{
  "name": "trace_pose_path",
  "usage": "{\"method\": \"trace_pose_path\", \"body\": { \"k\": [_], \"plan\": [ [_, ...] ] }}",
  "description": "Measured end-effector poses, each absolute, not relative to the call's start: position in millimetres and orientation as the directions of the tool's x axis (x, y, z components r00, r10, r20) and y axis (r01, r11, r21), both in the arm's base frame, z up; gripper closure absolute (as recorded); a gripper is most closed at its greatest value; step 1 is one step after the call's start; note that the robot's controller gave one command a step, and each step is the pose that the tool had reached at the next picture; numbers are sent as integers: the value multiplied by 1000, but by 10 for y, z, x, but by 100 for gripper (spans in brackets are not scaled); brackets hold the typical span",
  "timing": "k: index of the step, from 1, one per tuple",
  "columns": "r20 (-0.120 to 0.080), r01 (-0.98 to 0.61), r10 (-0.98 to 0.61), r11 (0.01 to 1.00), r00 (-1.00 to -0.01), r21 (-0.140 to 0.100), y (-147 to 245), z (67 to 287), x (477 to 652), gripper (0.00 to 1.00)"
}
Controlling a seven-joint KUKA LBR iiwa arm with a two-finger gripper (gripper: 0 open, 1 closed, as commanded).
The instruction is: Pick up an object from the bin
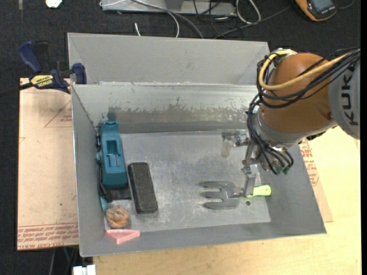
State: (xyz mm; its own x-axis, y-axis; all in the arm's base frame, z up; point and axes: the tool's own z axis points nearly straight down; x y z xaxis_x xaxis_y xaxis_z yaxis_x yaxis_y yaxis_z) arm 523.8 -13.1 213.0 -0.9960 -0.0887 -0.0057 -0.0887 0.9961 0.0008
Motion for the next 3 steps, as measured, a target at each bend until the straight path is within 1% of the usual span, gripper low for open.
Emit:
{"method": "trace_pose_path", "body": {
  "k": [1, 2, 3],
  "plan": [
    [-3, -194, -194, 981, -981, 3, -98, 1571, 5191, 0],
    [-11, -131, -131, 991, -991, 1, 60, 1080, 4931, 0],
    [-9, -119, -118, 993, -993, 2, 68, 928, 4894, 0]
  ]
}}
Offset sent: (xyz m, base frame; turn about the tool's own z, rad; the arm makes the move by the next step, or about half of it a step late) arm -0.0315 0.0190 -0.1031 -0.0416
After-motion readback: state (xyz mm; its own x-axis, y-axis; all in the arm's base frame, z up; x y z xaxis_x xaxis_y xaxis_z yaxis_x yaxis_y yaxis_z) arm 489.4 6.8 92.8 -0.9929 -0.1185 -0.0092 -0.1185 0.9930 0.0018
